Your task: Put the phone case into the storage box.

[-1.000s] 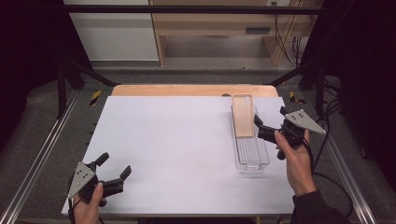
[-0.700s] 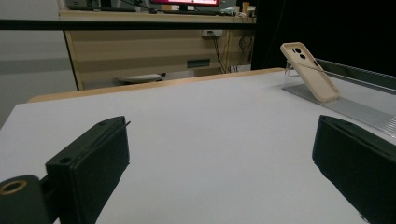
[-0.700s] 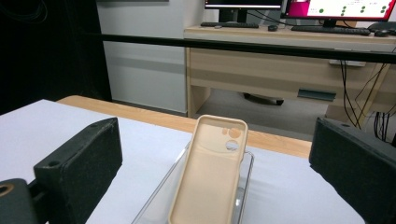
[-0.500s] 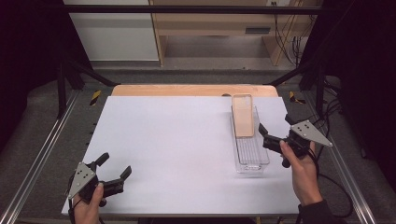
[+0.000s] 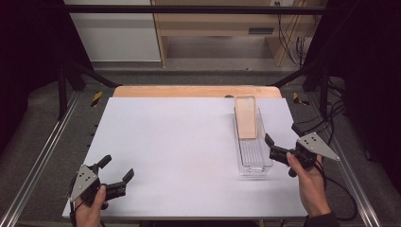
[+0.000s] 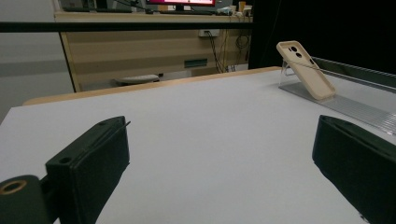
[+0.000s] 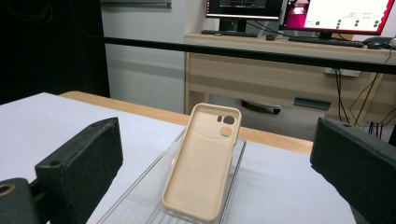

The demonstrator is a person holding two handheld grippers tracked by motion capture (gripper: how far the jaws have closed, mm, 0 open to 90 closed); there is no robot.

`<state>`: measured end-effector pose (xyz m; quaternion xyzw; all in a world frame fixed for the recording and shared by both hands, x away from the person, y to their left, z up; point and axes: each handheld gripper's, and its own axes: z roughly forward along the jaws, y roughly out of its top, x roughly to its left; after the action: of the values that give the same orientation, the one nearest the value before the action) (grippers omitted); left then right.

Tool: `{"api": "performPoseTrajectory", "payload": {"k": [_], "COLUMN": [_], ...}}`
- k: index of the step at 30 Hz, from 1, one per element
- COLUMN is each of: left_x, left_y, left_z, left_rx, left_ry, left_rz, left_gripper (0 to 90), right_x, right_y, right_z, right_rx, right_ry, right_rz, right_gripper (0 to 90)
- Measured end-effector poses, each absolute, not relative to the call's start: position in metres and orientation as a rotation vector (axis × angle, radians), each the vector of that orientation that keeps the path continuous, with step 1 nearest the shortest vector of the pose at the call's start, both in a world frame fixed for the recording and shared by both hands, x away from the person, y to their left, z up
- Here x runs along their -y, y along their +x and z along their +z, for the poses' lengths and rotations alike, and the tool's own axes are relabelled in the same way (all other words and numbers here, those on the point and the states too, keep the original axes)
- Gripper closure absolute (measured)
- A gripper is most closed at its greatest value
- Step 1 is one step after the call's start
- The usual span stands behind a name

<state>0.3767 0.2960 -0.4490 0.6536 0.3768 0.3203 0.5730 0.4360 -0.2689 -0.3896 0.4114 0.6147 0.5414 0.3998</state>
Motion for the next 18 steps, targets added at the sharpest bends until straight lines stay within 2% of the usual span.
{"api": "performPoseTrajectory", "payload": {"k": [18], "left_x": [-0.295], "left_y": [0.376], "left_z": [-0.449], "left_rx": [-0.865], "left_ry": [1.538], "left_rz": [0.752], "left_gripper": [3.5], "right_x": [0.275], "right_y": [0.418], "right_z": [-0.414], "right_rx": [-1.571], "right_ry": [1.039], "right_rz": [1.356], "right_gripper": [2.9]}}
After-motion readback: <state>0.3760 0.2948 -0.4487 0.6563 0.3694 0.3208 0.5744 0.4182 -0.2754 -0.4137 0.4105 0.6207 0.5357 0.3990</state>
